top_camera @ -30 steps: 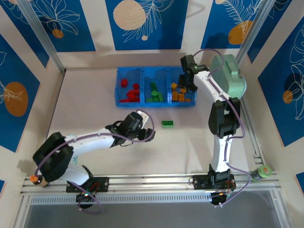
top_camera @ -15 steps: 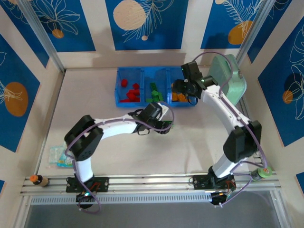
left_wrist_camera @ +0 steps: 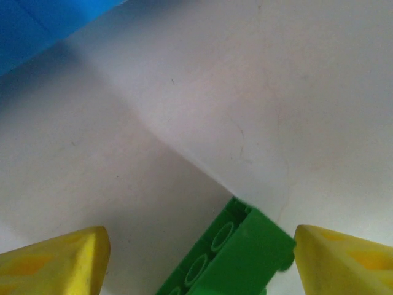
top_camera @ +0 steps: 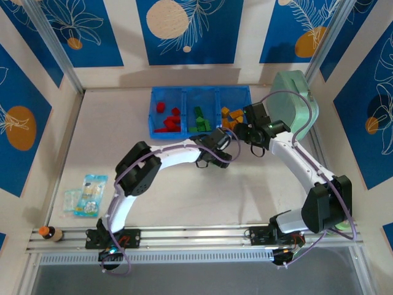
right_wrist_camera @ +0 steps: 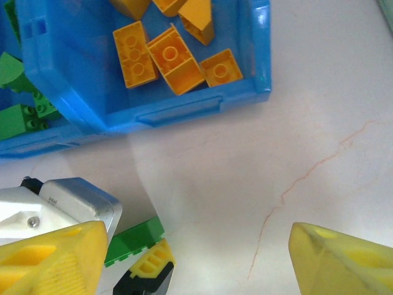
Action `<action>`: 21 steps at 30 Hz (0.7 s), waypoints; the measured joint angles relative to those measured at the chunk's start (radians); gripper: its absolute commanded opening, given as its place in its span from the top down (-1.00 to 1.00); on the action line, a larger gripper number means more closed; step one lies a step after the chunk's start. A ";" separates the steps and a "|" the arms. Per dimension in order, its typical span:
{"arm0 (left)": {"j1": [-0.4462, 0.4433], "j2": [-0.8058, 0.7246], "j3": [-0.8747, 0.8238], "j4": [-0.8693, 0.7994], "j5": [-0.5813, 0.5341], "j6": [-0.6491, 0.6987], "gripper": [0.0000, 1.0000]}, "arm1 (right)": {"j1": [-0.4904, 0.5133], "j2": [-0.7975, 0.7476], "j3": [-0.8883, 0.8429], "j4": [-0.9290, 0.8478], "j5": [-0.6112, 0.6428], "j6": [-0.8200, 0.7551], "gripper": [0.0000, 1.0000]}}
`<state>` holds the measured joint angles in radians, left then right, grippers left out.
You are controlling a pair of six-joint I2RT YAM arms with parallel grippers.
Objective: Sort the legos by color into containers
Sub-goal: Pick up the lego from the center of the table.
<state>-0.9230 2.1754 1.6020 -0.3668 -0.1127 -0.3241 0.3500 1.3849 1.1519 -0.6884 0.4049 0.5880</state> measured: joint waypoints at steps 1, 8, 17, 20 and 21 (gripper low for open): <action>-0.006 0.018 0.026 -0.018 -0.014 -0.004 -0.55 | -0.005 -0.005 -0.006 0.001 0.000 0.001 -0.56; -0.023 0.046 0.061 -0.079 -0.050 -0.011 -0.19 | -0.024 -0.050 -0.063 0.021 0.009 0.012 -0.56; -0.040 0.031 0.034 -0.084 -0.069 -0.010 0.52 | -0.055 -0.108 -0.087 0.023 0.004 0.024 -0.62; -0.038 0.005 0.000 -0.084 -0.077 -0.007 0.59 | -0.068 -0.113 -0.087 0.018 -0.002 0.026 -0.64; -0.037 -0.005 -0.016 -0.084 -0.076 -0.007 0.59 | -0.069 -0.115 -0.087 0.016 -0.002 0.027 -0.65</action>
<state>-0.9596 2.1700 1.5864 -0.4503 -0.1890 -0.3309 0.2813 1.2701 1.0645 -0.6724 0.4030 0.6147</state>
